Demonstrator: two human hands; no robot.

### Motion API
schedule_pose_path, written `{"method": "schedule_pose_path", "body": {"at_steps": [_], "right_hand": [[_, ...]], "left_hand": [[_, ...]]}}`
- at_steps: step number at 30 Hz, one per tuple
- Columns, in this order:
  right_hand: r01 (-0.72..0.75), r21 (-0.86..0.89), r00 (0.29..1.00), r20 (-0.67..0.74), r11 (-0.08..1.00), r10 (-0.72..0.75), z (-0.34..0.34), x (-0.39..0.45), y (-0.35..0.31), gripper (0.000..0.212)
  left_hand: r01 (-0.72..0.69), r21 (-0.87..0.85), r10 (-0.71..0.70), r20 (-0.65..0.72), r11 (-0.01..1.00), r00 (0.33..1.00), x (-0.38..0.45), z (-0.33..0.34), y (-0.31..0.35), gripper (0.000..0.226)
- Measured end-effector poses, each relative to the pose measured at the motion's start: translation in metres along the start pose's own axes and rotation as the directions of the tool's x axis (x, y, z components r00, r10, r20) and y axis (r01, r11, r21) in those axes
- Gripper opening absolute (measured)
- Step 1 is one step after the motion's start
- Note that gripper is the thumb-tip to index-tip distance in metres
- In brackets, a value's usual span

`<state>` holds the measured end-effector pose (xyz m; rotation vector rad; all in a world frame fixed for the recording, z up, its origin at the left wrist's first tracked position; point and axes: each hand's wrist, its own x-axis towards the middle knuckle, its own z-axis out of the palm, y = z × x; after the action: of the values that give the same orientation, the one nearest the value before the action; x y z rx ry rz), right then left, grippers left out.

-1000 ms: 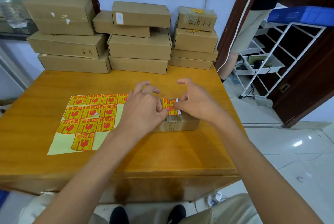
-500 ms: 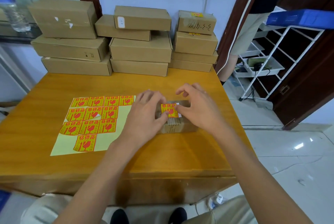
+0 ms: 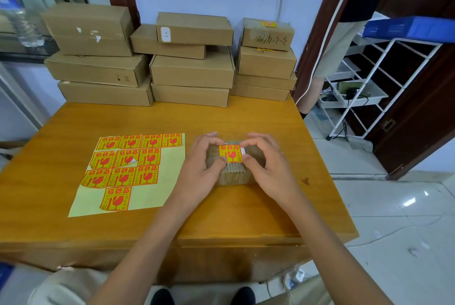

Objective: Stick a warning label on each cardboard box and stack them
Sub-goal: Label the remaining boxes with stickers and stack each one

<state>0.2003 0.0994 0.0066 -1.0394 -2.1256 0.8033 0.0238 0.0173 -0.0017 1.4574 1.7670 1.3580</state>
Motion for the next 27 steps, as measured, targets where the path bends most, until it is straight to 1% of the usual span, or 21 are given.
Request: {"method": "schedule_pose_path", "body": {"at_steps": [3, 8, 10, 12, 16, 22, 27], "right_hand": [[0.004, 0.035, 0.998, -0.056, 0.999, -0.003, 0.0058, -0.0012, 0.0020, 0.019], [0.035, 0.003, 0.994, -0.103, 0.999, -0.035, 0.0104, -0.0018, 0.0041, 0.018], [0.044, 0.006, 0.994, -0.101, 0.999, -0.043, 0.0105, -0.0022, 0.0036, 0.019], [0.053, -0.004, 0.994, -0.096, 0.999, -0.053, 0.0097, -0.0035, 0.0029, 0.020], [0.061, -0.020, 0.991, -0.115, 0.998, -0.063, 0.0073, -0.0067, 0.0016, 0.017], [0.068, -0.054, 0.992, -0.102, 0.996, -0.073, 0.0086, -0.0078, 0.0008, 0.022], [0.075, -0.066, 0.992, -0.100, 0.995, -0.081, 0.0089, -0.0072, 0.0039, 0.019]], "left_hand": [[-0.006, 0.015, 0.005, 0.004, 1.000, 1.000, -0.0012, 0.0003, -0.0024, 0.032], [-0.010, 0.011, 0.010, -0.005, 1.000, 1.000, -0.0014, 0.0017, -0.0035, 0.034], [-0.023, 0.012, 0.023, -0.009, 1.000, 1.000, -0.0012, 0.0016, -0.0039, 0.034], [-0.033, 0.055, 0.034, -0.025, 0.998, 0.999, -0.0011, 0.0021, -0.0039, 0.033], [-0.047, 0.110, 0.059, -0.104, 0.993, 0.993, -0.0017, 0.0017, -0.0018, 0.035], [-0.025, 0.087, 0.038, -0.148, 0.996, 0.988, -0.0007, 0.0009, -0.0053, 0.029], [-0.029, 0.061, 0.037, -0.131, 0.998, 0.991, 0.0001, 0.0008, -0.0067, 0.027]]}}
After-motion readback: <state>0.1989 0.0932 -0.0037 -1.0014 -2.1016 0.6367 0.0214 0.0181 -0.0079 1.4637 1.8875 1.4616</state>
